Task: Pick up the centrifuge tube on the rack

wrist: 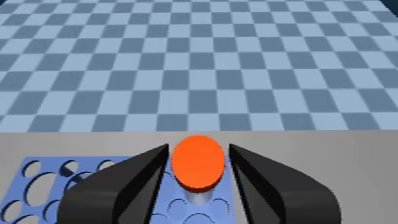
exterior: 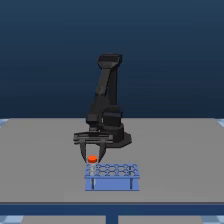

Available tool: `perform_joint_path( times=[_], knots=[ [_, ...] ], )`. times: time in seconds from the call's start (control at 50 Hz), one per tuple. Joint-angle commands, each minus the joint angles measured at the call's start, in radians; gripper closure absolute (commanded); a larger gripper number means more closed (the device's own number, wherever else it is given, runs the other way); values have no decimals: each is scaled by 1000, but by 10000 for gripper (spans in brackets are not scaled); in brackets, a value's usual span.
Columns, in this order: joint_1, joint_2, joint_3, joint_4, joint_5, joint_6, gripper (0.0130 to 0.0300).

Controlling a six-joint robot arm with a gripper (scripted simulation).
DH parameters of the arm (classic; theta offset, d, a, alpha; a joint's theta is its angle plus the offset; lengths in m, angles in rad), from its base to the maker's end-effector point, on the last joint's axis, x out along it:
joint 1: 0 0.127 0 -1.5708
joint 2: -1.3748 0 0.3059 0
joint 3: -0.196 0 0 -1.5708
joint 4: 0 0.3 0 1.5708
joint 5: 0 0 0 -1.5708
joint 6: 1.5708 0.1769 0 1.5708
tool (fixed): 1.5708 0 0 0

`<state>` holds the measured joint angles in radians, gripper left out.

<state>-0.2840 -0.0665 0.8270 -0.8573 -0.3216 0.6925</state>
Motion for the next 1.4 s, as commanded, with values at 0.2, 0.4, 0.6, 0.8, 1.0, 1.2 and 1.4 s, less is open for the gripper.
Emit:
perform_joint_path(
  times=[0.2,0.4,0.6,0.8,1.0,1.2,1.4],
  knots=[
    [0,2,1,9,-7,-16,130],
    [0,2,1,9,-7,-16,300],
    [0,2,1,9,-7,-16,300],
    [0,0,0,0,-5,-8,300],
    [0,-11,-5,-37,6,32,300],
    [0,-29,-14,-104,22,102,300],
    [0,-51,-27,-202,40,205,300]
  ],
)
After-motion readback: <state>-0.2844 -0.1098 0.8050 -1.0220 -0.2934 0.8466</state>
